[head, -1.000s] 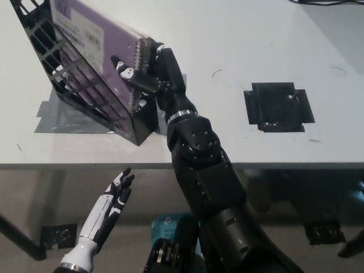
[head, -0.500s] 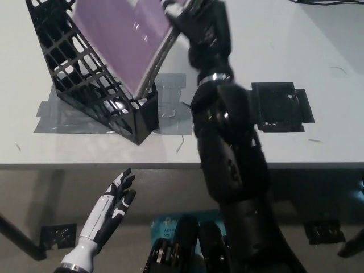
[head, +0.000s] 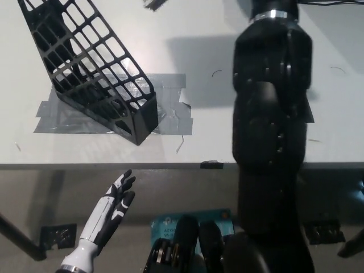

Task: A shelf with a book inside it is placed on the center of the desk infront of the robot. The robot uses its right hand to grab the book, take it out and hand it to a person.

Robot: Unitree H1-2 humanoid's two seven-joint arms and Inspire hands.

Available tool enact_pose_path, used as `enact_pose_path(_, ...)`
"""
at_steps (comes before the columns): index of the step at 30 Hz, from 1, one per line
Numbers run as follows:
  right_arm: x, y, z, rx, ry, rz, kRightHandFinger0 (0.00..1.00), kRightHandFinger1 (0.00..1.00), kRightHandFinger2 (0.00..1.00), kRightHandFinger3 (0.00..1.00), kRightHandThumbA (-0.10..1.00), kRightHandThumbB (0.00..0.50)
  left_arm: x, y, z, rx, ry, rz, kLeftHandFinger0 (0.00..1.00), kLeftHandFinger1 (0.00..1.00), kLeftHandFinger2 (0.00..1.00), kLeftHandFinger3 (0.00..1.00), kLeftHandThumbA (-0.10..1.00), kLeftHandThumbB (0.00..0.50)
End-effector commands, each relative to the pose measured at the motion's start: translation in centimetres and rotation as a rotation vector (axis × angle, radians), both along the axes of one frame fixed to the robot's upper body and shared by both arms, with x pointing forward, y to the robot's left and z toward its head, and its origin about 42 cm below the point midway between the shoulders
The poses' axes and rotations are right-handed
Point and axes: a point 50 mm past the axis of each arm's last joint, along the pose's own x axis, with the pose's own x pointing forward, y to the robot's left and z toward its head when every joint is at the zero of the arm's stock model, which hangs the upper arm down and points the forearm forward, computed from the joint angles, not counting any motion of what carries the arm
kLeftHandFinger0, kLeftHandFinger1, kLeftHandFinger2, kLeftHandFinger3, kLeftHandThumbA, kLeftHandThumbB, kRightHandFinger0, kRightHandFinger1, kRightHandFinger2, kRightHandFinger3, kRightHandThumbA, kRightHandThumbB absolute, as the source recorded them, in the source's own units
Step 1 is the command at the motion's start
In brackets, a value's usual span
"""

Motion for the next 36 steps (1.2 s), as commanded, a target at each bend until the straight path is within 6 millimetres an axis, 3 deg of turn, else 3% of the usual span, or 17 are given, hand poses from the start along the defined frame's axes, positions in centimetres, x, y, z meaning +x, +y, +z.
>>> enact_pose_path(1,-0.2,-3.1,1.4,0.136,-0.034,0.012,0.00,0.00,0.00,0.05,0.48,0.000,-0.7,0.4,0.2,0.011,-0.031,0.001,1.00,1.00,1.00,1.00,0.96,0.277)
enact_pose_path(4,0.5,-4.3,-0.2,0.154,0.014,-0.006,0.00,0.00,0.00,0.04,0.54,0.000,-0.9,0.6,0.0,0.008,-0.028,0.009,1.00,1.00,1.00,1.00,0.97,0.282)
enact_pose_path(8,1.2,-4.9,-2.1,0.187,0.062,-0.012,0.00,0.00,0.00,0.07,0.52,0.000,-1.1,0.7,-0.1,0.007,-0.023,0.014,1.00,1.00,1.00,1.00,0.97,0.294)
enact_pose_path(11,2.9,-5.3,-6.7,0.221,0.180,-0.019,0.00,0.00,0.00,0.11,0.47,0.000,-1.4,0.7,-0.3,0.007,-0.016,0.022,1.00,1.00,1.00,1.00,0.98,0.292)
enact_pose_path(13,3.3,-5.2,-7.8,0.234,0.222,-0.019,0.00,0.00,0.00,0.10,0.46,0.000,-1.4,0.7,-0.3,0.005,-0.014,0.024,1.00,1.00,1.00,1.00,0.98,0.293)
enact_pose_path(18,5.5,-4.8,-12.8,0.287,0.352,0.015,0.00,0.00,0.00,0.35,0.36,0.000,-1.4,0.7,-0.3,0.001,-0.017,0.029,1.00,1.00,1.00,1.00,0.97,0.294)
enact_pose_path(22,6.7,-3.9,-15.4,0.294,0.436,0.020,0.00,0.00,0.02,0.56,0.33,0.000,-1.3,0.8,-0.1,0.001,-0.022,0.028,1.00,1.00,1.00,1.00,0.96,0.278)
enact_pose_path(24,7.2,-3.4,-16.7,0.284,0.468,0.021,0.00,0.00,0.02,0.58,0.34,0.000,-1.3,0.8,-0.1,0.002,-0.021,0.030,1.00,1.00,1.00,1.00,0.96,0.280)
enact_pose_path(29,8.1,-2.4,-19.3,0.274,0.524,0.031,0.00,0.00,0.00,0.42,0.38,0.000,-1.4,0.8,0.0,0.004,-0.022,0.032,1.00,1.00,1.00,1.00,0.97,0.279)
enact_pose_path(36,8.6,-1.9,-20.8,0.264,0.575,0.028,0.00,0.00,0.02,0.44,0.36,0.000,-1.0,0.8,0.2,0.000,-0.030,0.030,1.00,1.00,1.00,1.00,0.96,0.283)
